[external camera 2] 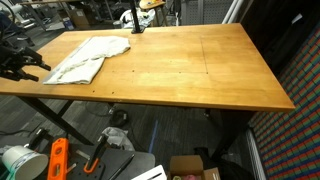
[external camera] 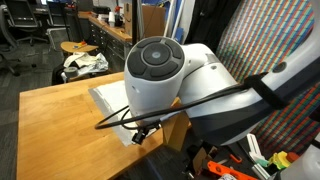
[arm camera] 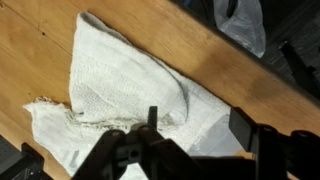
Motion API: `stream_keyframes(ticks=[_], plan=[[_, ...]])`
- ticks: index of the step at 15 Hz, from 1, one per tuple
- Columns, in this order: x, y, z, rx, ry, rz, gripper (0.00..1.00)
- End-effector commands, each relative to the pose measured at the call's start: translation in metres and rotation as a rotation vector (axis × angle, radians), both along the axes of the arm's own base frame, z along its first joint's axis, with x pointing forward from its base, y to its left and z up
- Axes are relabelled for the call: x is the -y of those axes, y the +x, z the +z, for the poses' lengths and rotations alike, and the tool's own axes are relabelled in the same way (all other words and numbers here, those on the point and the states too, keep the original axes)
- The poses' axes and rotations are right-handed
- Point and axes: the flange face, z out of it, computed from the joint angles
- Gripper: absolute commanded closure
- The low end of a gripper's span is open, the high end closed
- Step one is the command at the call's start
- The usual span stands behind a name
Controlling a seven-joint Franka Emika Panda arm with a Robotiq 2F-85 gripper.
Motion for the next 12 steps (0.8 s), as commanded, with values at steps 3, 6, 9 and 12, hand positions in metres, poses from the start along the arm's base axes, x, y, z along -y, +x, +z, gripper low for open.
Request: stream_keyframes(ticks=[3,6,9,12], plan=[[0.059,0.050,0.032,-0.070,0.061,-0.009,0.00],[0.102,0.094,0.037,-0.157,0.155,-0.119,0.00],[0.150,0.141,0.058,-0.182,0.286,-0.239,0.01],[0.187,0.182,0.106,-0.212,0.431,-0.315,0.00]])
